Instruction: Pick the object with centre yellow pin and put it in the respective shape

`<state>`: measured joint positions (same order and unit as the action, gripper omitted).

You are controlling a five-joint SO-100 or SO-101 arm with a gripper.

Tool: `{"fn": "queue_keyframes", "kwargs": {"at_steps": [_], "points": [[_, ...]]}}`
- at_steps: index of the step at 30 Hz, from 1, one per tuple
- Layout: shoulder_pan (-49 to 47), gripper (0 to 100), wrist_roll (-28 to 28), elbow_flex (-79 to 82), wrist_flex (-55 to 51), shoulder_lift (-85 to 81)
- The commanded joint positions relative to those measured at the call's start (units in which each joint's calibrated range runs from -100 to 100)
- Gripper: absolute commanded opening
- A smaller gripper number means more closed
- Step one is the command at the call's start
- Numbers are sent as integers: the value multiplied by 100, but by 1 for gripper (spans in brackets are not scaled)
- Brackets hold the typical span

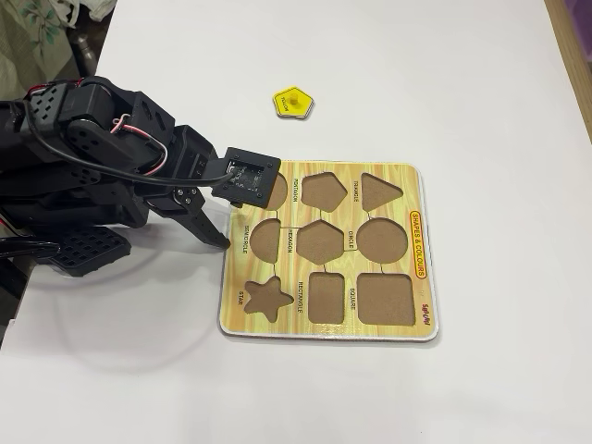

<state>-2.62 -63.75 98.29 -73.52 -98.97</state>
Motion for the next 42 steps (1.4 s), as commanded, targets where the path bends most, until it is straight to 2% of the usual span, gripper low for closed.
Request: {"fn": "queue_keyframes", "kwargs": {"at_steps": [1, 26, 32, 42], "points": [[18, 21, -21, 36, -107, 89], [18, 21, -26, -108, -55, 123], [-41, 21, -26, -1016, -133, 876], [-60, 21, -26, -3309, -141, 3227]]}}
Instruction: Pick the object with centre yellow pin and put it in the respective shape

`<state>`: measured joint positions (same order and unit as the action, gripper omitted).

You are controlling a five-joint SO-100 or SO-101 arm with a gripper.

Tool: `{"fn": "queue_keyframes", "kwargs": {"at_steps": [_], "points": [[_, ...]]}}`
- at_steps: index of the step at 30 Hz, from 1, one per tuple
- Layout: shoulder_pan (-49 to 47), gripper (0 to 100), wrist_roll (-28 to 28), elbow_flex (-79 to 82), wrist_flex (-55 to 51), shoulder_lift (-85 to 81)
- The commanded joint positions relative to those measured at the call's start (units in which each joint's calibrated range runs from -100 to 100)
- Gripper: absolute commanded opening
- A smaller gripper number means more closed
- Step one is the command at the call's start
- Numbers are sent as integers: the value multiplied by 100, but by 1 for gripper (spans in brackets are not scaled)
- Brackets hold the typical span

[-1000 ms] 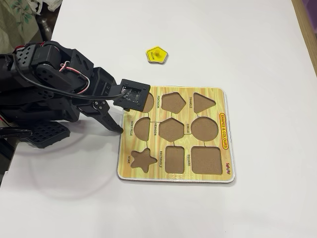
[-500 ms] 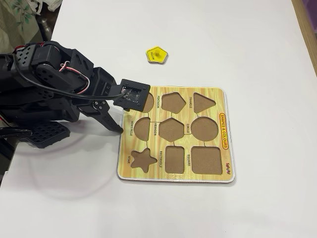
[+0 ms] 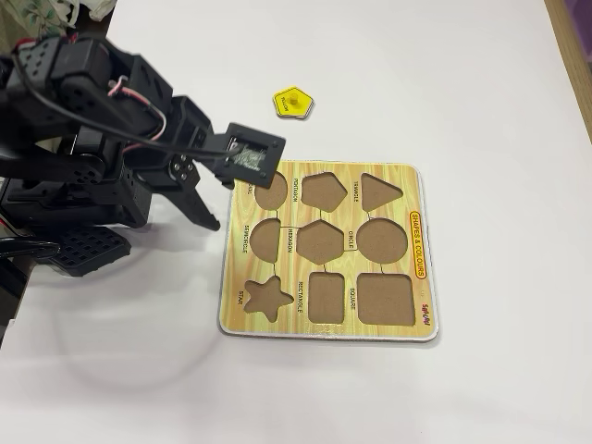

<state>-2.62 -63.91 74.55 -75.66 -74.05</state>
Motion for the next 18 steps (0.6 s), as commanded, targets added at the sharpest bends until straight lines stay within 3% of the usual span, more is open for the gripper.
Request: {"fn": "queue_keyframes", "kwargs": {"at_steps": [1, 18], "points": [[-60, 21, -5, -1178, 73, 995], [-1652, 21, -5, -4442, 64, 4435]]}}
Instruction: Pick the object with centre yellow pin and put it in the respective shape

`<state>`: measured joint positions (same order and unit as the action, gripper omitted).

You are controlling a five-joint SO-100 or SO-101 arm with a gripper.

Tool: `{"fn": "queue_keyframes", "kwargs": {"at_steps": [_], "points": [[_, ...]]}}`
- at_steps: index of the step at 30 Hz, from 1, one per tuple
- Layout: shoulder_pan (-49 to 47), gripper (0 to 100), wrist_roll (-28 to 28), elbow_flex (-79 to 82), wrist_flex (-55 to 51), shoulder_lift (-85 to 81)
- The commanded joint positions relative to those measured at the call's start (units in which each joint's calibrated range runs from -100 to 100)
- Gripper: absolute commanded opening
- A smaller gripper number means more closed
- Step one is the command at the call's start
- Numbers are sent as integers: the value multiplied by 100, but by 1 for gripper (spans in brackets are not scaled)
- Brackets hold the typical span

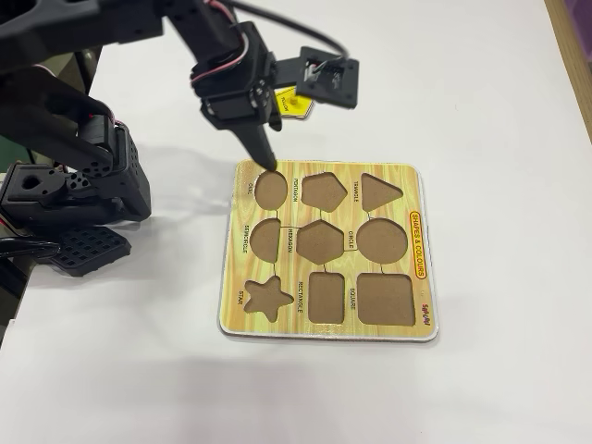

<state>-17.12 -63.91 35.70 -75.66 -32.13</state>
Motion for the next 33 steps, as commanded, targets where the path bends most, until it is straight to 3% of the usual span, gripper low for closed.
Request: {"fn": "queue_keyframes", "kwargs": {"at_steps": [1, 19, 25, 33], "points": [[-261, 21, -5, -656, 64, 360], [-1804, 21, -79, -2383, 159, 2569], [-2253, 21, -832, -2716, 168, 3213], [-2878, 21, -1240, -3525, 168, 4058]]}}
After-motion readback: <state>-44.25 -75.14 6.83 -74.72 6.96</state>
